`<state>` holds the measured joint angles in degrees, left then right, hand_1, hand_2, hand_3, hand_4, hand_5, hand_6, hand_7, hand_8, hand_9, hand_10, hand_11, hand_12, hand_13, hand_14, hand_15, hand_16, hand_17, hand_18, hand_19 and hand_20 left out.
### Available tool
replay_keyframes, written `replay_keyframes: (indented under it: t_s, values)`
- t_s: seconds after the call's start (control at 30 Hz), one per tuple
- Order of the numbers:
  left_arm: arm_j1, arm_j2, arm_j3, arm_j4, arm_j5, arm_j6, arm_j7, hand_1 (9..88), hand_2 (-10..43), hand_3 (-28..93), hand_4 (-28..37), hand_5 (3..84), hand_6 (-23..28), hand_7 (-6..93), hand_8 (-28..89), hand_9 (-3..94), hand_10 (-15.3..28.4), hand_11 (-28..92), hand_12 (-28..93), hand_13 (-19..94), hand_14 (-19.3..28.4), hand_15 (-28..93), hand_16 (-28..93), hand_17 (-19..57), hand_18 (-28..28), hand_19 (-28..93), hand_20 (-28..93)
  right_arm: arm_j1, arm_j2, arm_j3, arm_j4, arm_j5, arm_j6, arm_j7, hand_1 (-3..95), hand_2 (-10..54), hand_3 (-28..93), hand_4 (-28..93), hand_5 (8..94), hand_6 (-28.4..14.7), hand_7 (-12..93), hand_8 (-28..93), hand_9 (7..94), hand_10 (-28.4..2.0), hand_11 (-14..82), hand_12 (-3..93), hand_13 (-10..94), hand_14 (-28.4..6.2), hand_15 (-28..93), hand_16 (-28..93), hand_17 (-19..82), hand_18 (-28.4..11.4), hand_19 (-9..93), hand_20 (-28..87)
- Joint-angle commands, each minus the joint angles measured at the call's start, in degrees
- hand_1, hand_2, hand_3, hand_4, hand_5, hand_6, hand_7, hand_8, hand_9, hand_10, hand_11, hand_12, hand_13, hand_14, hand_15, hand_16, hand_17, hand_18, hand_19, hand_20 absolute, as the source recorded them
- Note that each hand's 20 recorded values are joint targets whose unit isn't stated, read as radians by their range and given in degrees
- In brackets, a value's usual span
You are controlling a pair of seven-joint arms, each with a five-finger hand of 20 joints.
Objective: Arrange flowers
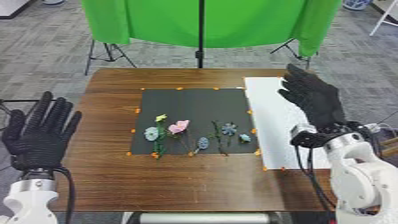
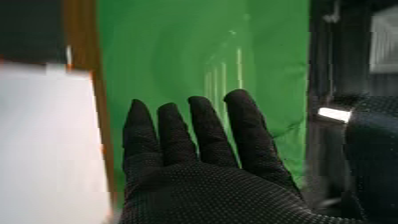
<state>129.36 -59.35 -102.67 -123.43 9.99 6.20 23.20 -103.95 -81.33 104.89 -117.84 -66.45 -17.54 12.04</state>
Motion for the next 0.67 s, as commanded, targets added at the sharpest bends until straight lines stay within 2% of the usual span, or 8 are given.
replay_keyframes:
  t_s: [0.03, 0.07, 0.13, 0.23, 0.47, 0.67]
  values:
    - [0.4, -0.3, -0.1, -0.16, -0.11, 1.85, 1.56, 14.3, 8.3, 80, -28.3, 34.5, 5.3, 3.8, -8, 29.2, 10.2, 5, 6, 21, 6.2, 4, -5, -3.3, 10.8, 21, 10, -1.7, -2.0, 0.8, -1.8, 7.5, -2.7, 0.9, 6.6, 8.0, 82, -28, 33.2, -7.3, 1, -7, 29.0, -14.9, 0.6, 10.1, 20, -11.9, 0, 18, 11, -9.9, 11, 16]
    - [0.3, -0.3, 0.1, -0.16, -0.2, 2.08, 1.35, 14.3, 8.4, 80, -28.3, 34.4, 5.3, 3.9, -8, 29.2, 10.2, 5, 6, 21, 6.2, 4, -5, -3.3, 10.8, 21, 10, -1.8, -2.0, 1.0, -2.1, 7.3, -2.5, 0.6, 6.8, 8.0, 83, -28, 33.6, -8.0, 1, -7, 29.2, -14.8, 0.7, 10.0, 20, -11.6, 0, 18, 11, -9.8, 11, 16]
    - [0.5, -0.42, 0.12, -0.15, -0.16, 1.59, 1.02, 14.5, 8.5, 80, -28.3, 34.2, 5.2, 3.9, -8, 29.0, 10.1, 5, 6, 20, 6.1, 4, -5, -3.3, 10.7, 20, 10, -1.4, -1.9, 1.0, -2.0, 7.4, -2.8, 0.5, 7.1, 8.1, 82, -28, 34.2, -8.8, 1, -7, 29.5, -14.7, 0.7, 9.9, 20, -11.2, 0, 17, 12, -9.7, 11, 16]
    - [-0.1, -0.17, 0.45, -0.01, -0.52, 2.01, 1.1, 14.8, 8.6, 80, -28.3, 34.0, 5.2, 4.0, -8, 28.8, 10.1, 5, 6, 20, 6.2, 4, -5, -3.3, 10.7, 20, 10, -1.5, -1.7, 1.1, -2.3, 7.7, -2.8, 0.5, 7.5, 8.1, 83, -28, 34.5, -9.1, 1, -7, 29.7, -14.6, 0.8, 9.7, 21, -11.0, 0, 17, 12, -9.5, 10, 16]
    - [-0.2, 0.37, 0.16, -0.13, -0.48, 2.16, 1.45, 14.9, 8.7, 80, -28.3, 33.9, 5.1, 4.1, -8, 28.7, 10.1, 5, 6, 20, 6.3, 4, -5, -3.3, 10.7, 20, 11, -2.0, -1.5, 0.5, -2.6, 5.9, -1.6, -0.7, 8.6, 8.6, 82, -28, 35.5, -4.6, 3, -7, 29.9, -13.7, 1.0, 9.4, 21, -11.4, 0, 17, 11, -10.5, 11, 17]
    - [-0.8, 0.49, 0.68, 0.01, -0.84, 2.64, 1.74, 15.5, 8.7, 80, -28.3, 33.9, 5.2, 4.1, -8, 27.6, 10.0, 5, 6, 20, 6.6, 4, -5, -3.5, 10.9, 21, 11, -2.2, -1.8, 0.9, -3.0, 6.6, -2.1, -0.3, 9.3, 9.2, 83, -28, 37.3, -4.1, 5, -8, 31.1, -13.0, 1.5, 9.4, 21, -11.3, 1, 17, 12, -10.7, 12, 17]
